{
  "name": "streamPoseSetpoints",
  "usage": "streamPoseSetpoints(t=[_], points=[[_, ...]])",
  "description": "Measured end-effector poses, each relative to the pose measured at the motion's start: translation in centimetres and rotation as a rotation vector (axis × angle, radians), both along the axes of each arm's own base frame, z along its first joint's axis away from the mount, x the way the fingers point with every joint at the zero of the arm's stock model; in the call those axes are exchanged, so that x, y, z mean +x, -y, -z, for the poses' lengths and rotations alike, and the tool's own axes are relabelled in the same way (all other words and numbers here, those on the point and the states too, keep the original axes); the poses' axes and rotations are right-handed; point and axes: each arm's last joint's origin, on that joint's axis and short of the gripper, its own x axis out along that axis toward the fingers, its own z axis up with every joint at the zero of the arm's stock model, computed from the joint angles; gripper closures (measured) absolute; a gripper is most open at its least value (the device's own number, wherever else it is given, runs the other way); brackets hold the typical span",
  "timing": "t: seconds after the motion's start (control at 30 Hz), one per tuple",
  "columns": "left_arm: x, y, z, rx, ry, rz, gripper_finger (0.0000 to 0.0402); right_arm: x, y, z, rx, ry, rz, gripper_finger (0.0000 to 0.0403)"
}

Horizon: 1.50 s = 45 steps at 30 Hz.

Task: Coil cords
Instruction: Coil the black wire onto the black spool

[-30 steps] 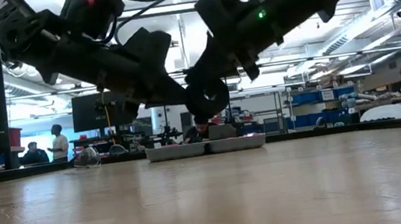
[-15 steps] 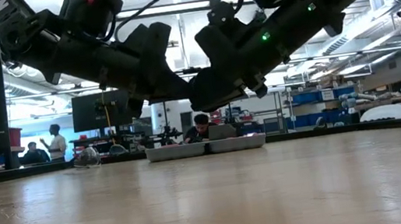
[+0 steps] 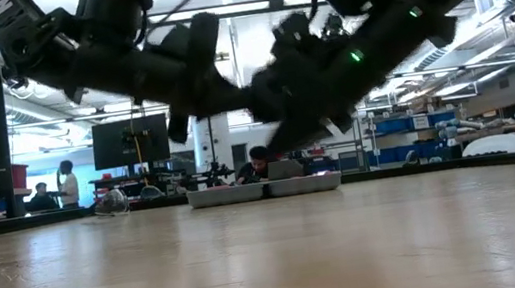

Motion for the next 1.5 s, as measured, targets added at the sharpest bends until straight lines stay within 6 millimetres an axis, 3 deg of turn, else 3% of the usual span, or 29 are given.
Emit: streamPoseSetpoints(t=[0.3,0.87,1.0,1.33,1.5], points=[[-0.1,0.1,0.4,-0.002,-0.031,0.017,0.0401,-1.0,-0.5,0.9,0.019,-0.123,0.038,0.0328],[-1.8,0.3,2.7,-0.120,-0.101,0.071,0.0401,-3.8,-3.9,2.0,-0.071,-0.225,0.187,0.0344],[-2.1,0.3,3.1,-0.183,-0.107,0.086,0.0401,-4.4,-4.0,0.9,-0.087,-0.221,0.199,0.0344],[-2.2,0.5,3.4,-0.233,-0.121,0.101,0.0400,-6.0,-3.3,-4.3,-0.141,-0.154,0.188,0.0346],[-2.6,0.4,4.2,-0.234,-0.207,0.085,0.0369,-6.3,-3.2,-5.4,-0.157,-0.136,0.165,0.0348]])
